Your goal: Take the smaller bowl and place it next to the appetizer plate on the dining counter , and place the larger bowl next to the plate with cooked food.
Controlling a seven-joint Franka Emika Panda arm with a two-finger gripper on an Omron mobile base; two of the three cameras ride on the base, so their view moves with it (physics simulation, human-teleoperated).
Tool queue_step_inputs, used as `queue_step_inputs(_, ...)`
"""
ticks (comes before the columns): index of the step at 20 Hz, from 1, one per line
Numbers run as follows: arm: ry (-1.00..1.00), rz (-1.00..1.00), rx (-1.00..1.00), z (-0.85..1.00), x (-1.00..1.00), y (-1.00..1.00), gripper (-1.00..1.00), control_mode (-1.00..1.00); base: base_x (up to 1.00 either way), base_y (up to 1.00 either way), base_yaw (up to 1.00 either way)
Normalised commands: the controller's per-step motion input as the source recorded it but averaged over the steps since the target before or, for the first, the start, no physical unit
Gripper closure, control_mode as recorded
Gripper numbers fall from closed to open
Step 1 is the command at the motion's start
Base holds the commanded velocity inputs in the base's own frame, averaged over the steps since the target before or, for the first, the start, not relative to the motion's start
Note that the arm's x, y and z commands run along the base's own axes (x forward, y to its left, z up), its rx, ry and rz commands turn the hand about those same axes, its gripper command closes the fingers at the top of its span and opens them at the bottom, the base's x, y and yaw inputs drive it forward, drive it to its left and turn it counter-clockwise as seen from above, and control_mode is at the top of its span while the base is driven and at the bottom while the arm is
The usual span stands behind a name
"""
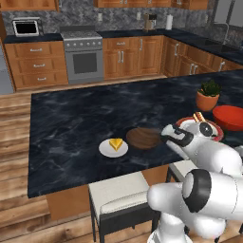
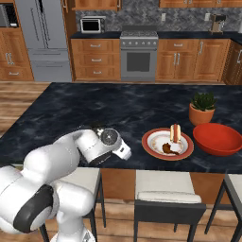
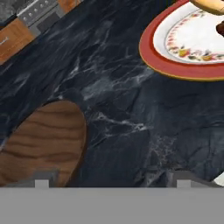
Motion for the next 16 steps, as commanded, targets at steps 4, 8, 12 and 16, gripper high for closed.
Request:
queue_step_inputs(4, -0.03, 0.15, -0.31, 1.0, -0.7, 0.0, -1.0, -1.0, 0.0, 0.0, 0.0)
queue_step_inputs(8, -0.01, 0.13, -0.29, 1.0, -0.41, 0.0, -1.0, -1.0, 0.0, 0.0, 0.0)
queue_step_inputs(12, 0.0, 0.09, -0.24, 1.0, -0.49, 0.04, -1.0, -1.0, 0.0, 0.0, 0.0)
queue_step_inputs(16, 0.02, 0.06, -0.23, 1.0, -0.56, 0.64, -1.0, -1.0, 0.0, 0.0, 0.0)
